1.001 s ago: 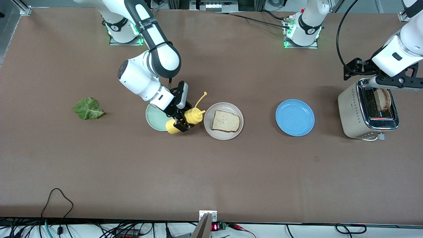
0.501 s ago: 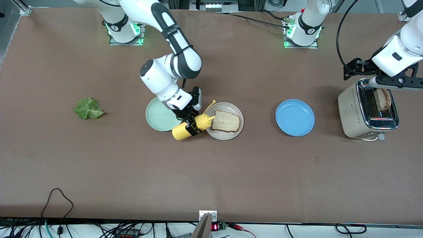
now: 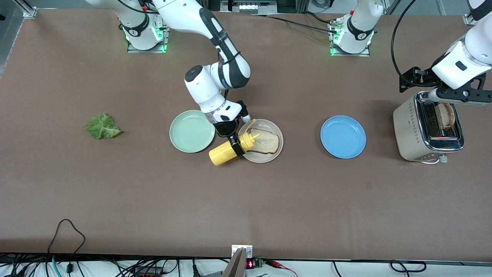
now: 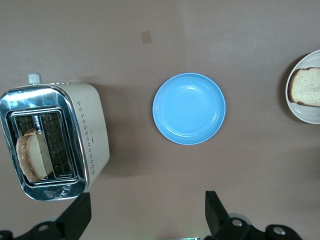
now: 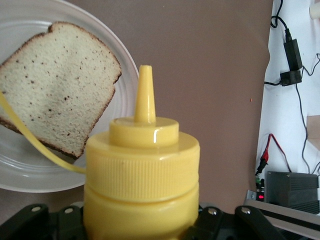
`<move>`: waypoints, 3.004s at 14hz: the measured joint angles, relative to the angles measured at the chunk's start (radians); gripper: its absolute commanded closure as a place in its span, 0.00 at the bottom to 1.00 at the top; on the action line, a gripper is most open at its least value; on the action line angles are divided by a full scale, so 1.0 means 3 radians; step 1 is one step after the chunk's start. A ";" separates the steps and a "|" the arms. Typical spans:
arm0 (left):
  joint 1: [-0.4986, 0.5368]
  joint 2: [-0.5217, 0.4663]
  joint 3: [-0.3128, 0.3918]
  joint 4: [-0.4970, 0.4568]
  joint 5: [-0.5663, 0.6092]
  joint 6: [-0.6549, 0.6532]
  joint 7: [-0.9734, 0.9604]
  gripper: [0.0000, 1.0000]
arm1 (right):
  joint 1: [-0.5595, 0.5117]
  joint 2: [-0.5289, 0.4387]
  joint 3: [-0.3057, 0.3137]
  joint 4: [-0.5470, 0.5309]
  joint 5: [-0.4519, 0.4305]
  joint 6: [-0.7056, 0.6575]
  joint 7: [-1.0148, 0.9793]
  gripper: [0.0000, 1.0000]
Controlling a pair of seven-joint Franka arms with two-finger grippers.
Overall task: Make sandwich in beige plate with both arms
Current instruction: 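Tilt the mustard bottle nozzle down over the toast with the right gripper, then carry the mustard bottle back beside the green plate with the right gripper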
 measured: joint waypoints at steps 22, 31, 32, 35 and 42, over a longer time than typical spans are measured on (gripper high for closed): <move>0.0014 -0.0003 0.0003 0.0027 0.0000 -0.0012 0.0000 0.00 | 0.0860 0.0599 -0.1410 0.0500 -0.0288 -0.0604 0.1044 1.00; 0.0014 -0.0005 -0.0001 0.0050 0.0000 -0.0012 0.0000 0.00 | 0.0099 0.0081 -0.1477 0.0576 0.0152 -0.1994 0.1199 1.00; 0.0014 -0.0005 -0.0001 0.0051 0.0000 -0.0012 0.0000 0.00 | -0.0050 -0.0008 -0.1479 0.0578 0.0172 -0.2243 0.1187 1.00; 0.0014 -0.0005 -0.0001 0.0052 0.0000 -0.0012 0.0001 0.00 | -0.0431 -0.0219 -0.1477 0.0577 0.0405 -0.2918 0.0914 1.00; 0.0014 -0.0005 -0.0002 0.0053 0.0000 -0.0012 0.0001 0.00 | -0.1134 -0.0358 -0.1477 0.0448 0.1109 -0.4294 -0.0087 1.00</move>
